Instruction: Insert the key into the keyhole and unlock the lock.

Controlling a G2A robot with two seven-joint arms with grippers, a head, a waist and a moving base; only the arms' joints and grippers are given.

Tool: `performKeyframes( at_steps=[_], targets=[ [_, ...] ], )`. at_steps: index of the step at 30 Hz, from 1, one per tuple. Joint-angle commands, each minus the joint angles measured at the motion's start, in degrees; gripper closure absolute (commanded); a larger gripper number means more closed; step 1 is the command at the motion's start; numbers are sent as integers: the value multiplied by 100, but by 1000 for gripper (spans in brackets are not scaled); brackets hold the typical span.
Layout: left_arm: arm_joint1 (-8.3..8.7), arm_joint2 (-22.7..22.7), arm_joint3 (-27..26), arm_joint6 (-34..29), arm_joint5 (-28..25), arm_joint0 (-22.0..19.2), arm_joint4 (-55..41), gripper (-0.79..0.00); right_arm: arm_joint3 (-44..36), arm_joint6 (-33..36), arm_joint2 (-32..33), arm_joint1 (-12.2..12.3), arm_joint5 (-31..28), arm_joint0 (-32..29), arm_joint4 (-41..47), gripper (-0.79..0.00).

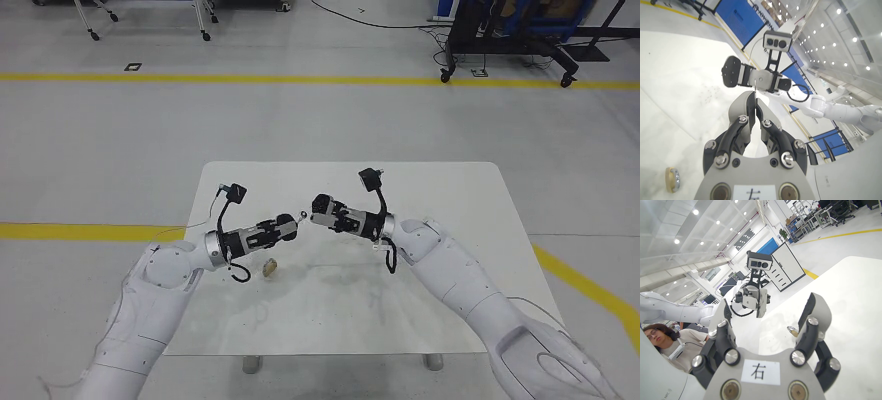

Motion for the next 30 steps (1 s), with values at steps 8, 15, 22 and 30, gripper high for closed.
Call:
performKeyframes(
  at_steps=[8,15,22,30],
  targets=[
    [108,244,-54,-1151,-81,-209,167,0,-467,1147,245,300,570,-131,-672,-779],
    [183,527,-47,-1113,-120,-294,257,0,-836,1936,267,421,778,-215,-596,-613],
    [237,806,50,-1057,-175,-429,212,0,-933,2316,261,466,653,-247,-155,-283],
    [295,980,174,-970,-262,-541,143,0,-939,2553,206,491,633,-217,119,-62]
  ],
)
